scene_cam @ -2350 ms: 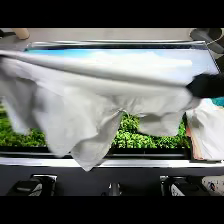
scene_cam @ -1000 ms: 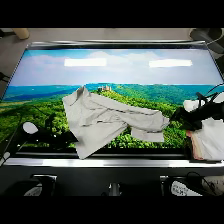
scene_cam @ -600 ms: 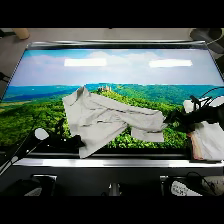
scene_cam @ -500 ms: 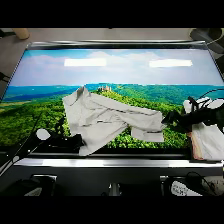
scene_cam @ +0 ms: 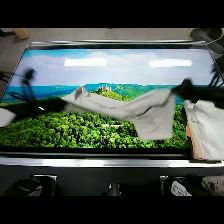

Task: Fold the shirts.

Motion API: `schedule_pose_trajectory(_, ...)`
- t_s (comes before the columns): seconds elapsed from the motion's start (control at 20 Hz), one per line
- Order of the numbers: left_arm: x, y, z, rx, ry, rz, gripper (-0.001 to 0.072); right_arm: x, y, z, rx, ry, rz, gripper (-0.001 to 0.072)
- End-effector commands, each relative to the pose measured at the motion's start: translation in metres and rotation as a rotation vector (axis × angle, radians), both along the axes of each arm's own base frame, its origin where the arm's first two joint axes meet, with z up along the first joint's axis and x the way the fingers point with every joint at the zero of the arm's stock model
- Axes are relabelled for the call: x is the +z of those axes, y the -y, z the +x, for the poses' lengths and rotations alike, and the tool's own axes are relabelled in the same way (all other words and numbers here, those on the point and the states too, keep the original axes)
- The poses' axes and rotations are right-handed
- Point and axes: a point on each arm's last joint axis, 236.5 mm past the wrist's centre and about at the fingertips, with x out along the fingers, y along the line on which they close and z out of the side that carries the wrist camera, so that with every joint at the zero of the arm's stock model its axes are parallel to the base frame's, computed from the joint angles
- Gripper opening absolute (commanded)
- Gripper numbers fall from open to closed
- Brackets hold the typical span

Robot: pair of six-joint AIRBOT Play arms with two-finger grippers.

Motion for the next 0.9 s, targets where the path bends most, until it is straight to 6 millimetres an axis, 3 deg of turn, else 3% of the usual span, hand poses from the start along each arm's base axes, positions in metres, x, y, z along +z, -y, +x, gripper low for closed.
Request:
schedule_pose_trajectory(0.0,0.257,-0.096,-0.045,0.267,0.612,0.1,0.0024,0.238,0.005,-0.025,-0.111,0.6,-0.196,0.0024)
schedule_pose_trajectory(0.05,0.312,-0.117,-0.076,0.339,0.744,0.096,0.0025,0.291,0.011,-0.055,-0.171,0.726,-0.333,0.0024)
schedule_pose_trajectory(0.1,0.353,-0.129,-0.107,0.383,0.847,0.086,0.0024,0.322,0.02,-0.084,-0.244,0.775,-0.432,0.0024)
schedule_pose_trajectory(0.15,0.373,-0.134,-0.128,0.404,0.904,0.074,0.0025,0.338,0.03,-0.108,-0.333,0.769,-0.458,0.0024)
schedule_pose_trajectory(0.25,0.381,-0.13,-0.144,0.397,0.919,0.019,0.0025,0.339,0.041,-0.14,-0.434,0.716,-0.465,0.0024)
schedule_pose_trajectory(0.5,0.321,-0.128,-0.11,0.383,0.729,0.067,0.0026,0.29,0.042,-0.153,-0.389,0.512,-0.517,0.0025)
schedule_pose_trajectory(0.65,0.271,-0.124,-0.081,0.363,0.607,0.083,0.0026,0.242,0.042,-0.155,-0.319,0.315,-0.54,0.0025)
schedule_pose_trajectory(0.75,0.24,-0.122,-0.064,0.356,0.537,0.097,0.0026,0.216,0.053,-0.15,-0.305,0.203,-0.563,0.0025)
schedule_pose_trajectory(0.85,0.198,-0.121,-0.045,0.349,0.448,0.116,0.0026,0.194,0.071,-0.13,-0.314,0.118,-0.576,0.0024)
